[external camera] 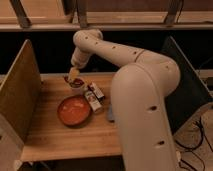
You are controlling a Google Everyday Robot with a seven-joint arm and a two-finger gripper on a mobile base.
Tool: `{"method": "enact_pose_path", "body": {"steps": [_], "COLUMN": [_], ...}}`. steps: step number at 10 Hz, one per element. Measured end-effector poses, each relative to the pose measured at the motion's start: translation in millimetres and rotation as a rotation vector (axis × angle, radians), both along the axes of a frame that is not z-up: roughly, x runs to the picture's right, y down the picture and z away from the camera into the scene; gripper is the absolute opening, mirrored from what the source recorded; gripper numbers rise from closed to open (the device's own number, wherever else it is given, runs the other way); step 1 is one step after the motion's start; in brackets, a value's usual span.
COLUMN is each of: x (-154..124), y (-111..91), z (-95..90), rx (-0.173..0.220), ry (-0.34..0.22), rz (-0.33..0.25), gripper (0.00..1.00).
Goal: Place the pepper in the ceramic cup
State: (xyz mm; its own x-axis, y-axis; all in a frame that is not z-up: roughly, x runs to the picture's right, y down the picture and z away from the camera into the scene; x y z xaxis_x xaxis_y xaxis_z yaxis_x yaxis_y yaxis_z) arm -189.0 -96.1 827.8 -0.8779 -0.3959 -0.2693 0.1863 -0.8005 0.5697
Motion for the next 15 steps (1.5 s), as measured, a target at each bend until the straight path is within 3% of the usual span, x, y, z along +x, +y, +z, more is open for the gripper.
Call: {"method": "enact_pose_path", "body": {"steps": [3,6,11,15], "x": [-29.5,-29.8,-49.1,-46.0], "y": [5.0,5.8,34.3,54.0], "z": [26.3,29.1,38.4,52.5], "rx": [-0.05,-0.055,-0.111,-0.161], "ry": [-0.046,-0.047,-0.089,-0.068], "rz": [-0.011,-0.01,0.014,0.027], "gripper": [0.8,0.8,0.8,0.78]}}
